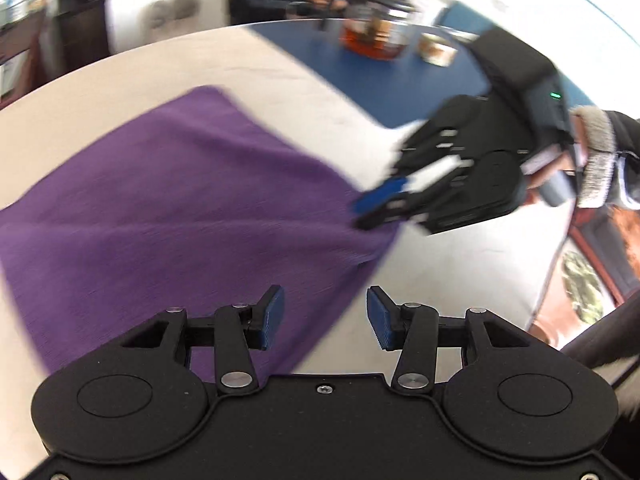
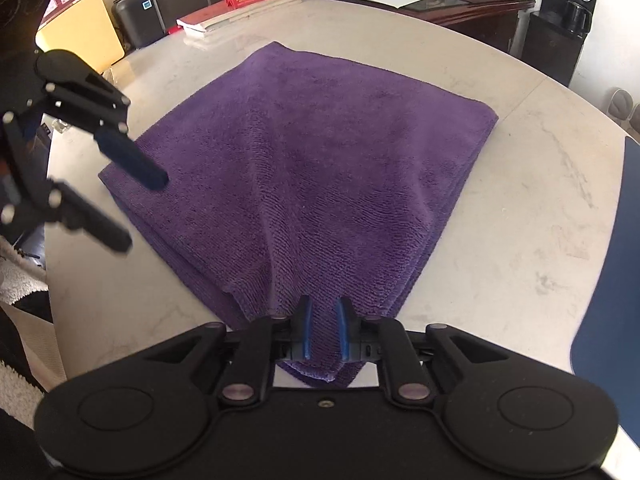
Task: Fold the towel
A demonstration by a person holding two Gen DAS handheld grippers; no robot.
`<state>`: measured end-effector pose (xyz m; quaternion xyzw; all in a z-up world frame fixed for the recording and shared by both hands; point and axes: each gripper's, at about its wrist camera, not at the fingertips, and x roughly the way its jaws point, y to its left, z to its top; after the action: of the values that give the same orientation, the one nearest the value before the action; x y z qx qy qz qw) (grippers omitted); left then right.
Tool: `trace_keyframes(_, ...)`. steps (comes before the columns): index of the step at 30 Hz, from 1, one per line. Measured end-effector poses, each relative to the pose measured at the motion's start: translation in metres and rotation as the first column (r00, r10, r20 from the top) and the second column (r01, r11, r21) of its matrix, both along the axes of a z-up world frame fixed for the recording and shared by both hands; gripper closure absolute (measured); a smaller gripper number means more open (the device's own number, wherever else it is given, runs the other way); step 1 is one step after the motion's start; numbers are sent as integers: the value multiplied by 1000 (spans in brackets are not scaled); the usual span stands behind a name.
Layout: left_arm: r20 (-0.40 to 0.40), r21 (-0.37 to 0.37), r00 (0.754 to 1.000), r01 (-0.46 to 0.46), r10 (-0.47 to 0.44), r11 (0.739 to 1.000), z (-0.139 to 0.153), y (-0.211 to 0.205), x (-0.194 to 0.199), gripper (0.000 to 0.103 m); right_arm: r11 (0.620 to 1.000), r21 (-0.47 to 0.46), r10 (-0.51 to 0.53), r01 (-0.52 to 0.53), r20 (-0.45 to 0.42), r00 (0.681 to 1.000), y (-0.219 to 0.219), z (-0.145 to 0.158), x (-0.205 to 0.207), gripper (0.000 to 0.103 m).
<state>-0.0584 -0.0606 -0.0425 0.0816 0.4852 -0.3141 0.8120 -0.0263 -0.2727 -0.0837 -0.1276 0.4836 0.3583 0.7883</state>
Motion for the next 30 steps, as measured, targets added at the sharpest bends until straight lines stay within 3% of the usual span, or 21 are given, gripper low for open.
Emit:
trace_keyframes(2, -14, 32, 997, -73, 73, 997, -1, 28, 5, 58, 1000, 3, -5, 5, -18, 1000, -1, 1, 4, 92)
trace_keyframes(4, -35, 51, 995, -89, 91, 995, -5, 41, 6, 59, 1000, 16, -23, 24, -23, 999, -4, 4, 8, 91)
trace_keyframes(8, -98, 88, 993, -59, 67, 994, -23, 45, 4, 60, 1000, -11, -12, 12, -23, 1000, 0, 2, 11, 91)
trace_keyframes(11, -74, 104, 996, -35, 42, 994, -25, 49, -7, 59, 1000, -15, -6, 6, -21, 1000, -1, 2, 11, 91)
trace_keyframes(15, -98, 120, 993, -49, 61, 992, -21, 57, -11, 60, 1000, -8, -16, 16, -22, 1000, -5, 2, 10, 92)
trace_keyframes(20, -13, 51, 998, 66, -66, 996, -5, 25, -3, 60, 1000, -10, -17, 17, -24, 1000, -6, 3, 10, 91)
trace_keyframes(21, 7, 56, 995, 104, -104, 993, -5, 13, 0, 62, 1000, -9, -18, 18, -26, 999, -7, 3, 10, 91)
trace_keyframes(23, 26, 78, 987, 155, -157, 985, -8, -2, 3, 82, 1000, -8, -16, 16, -29, 999, -7, 3, 11, 92)
trace_keyframes(25, 26, 98, 979, 198, -202, 975, -14, -14, 6, 90, 1000, -12, -11, 11, -28, 1000, -7, 3, 10, 92)
trace_keyframes(30, 12, 120, 957, 285, -289, 951, -20, -26, 9, 93, 1000, -15, -2, 2, -23, 1000, -8, 4, 9, 92)
